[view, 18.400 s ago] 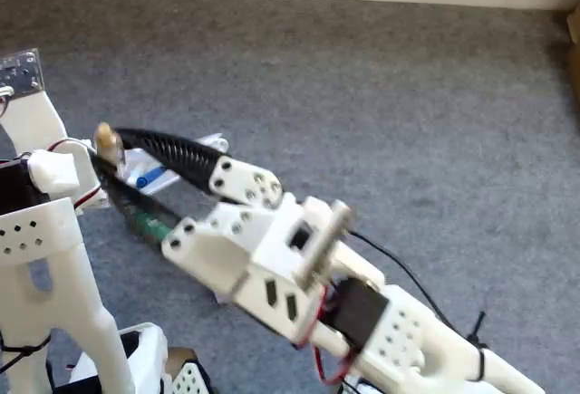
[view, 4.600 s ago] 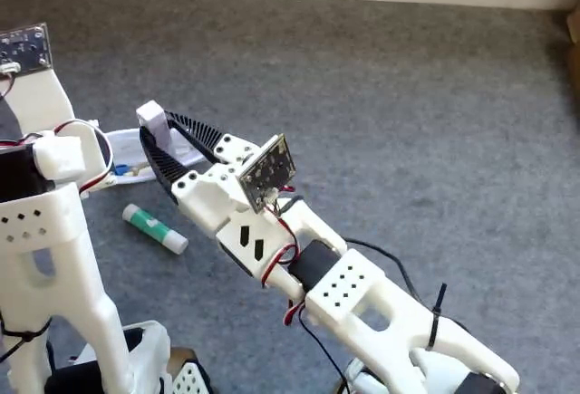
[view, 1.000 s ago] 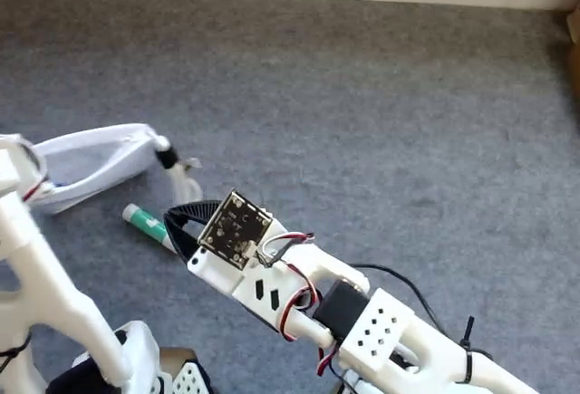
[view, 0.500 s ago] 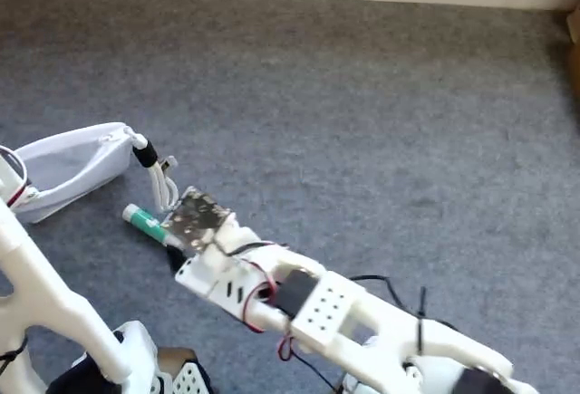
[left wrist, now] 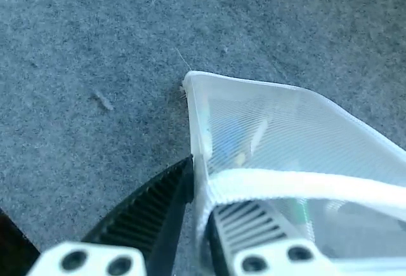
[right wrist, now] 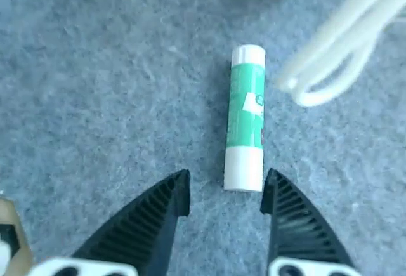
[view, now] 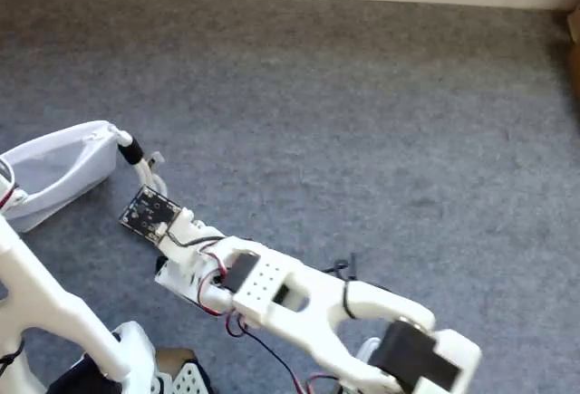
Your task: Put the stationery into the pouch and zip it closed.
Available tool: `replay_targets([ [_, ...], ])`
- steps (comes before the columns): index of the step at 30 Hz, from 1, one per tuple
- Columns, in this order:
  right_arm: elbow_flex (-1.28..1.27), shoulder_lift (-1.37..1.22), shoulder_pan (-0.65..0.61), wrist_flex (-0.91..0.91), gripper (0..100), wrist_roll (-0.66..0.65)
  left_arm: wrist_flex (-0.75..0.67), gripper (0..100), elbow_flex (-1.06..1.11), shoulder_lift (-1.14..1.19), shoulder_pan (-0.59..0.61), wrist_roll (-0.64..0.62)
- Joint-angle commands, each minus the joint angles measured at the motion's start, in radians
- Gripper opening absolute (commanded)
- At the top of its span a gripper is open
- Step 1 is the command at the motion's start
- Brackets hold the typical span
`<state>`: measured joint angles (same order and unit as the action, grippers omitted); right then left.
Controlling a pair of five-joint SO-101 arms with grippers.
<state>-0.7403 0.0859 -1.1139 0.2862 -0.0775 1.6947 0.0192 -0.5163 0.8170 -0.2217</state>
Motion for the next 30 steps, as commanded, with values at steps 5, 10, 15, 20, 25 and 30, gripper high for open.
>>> replay_targets([
  [5, 0.160, -0.134, 0.036, 0.001, 18.1, 0.008, -0.002, 1, -0.047, -0.024, 0.008, -0.011],
  [10, 0.200, -0.203, 0.061, 0.001, 18.0, 0.006, -0.006, 1, -0.013, -0.024, 0.007, -0.011],
  [15, 0.219, -0.240, 0.079, 0.002, 17.1, 0.006, -0.006, 1, -0.013, -0.024, 0.007, -0.009],
  [20, 0.219, -0.239, 0.102, 0.002, 2.5, 0.006, -0.006, 1, -0.012, -0.024, 0.007, -0.009],
  [25, 0.213, -0.229, 0.131, 0.004, 0.7, 0.006, -0.006, 1, -0.012, -0.024, 0.007, -0.008],
  [30, 0.174, -0.076, 0.148, 0.048, 0.5, 0.006, -0.006, 1, -0.012, -0.024, 0.007, -0.008],
])
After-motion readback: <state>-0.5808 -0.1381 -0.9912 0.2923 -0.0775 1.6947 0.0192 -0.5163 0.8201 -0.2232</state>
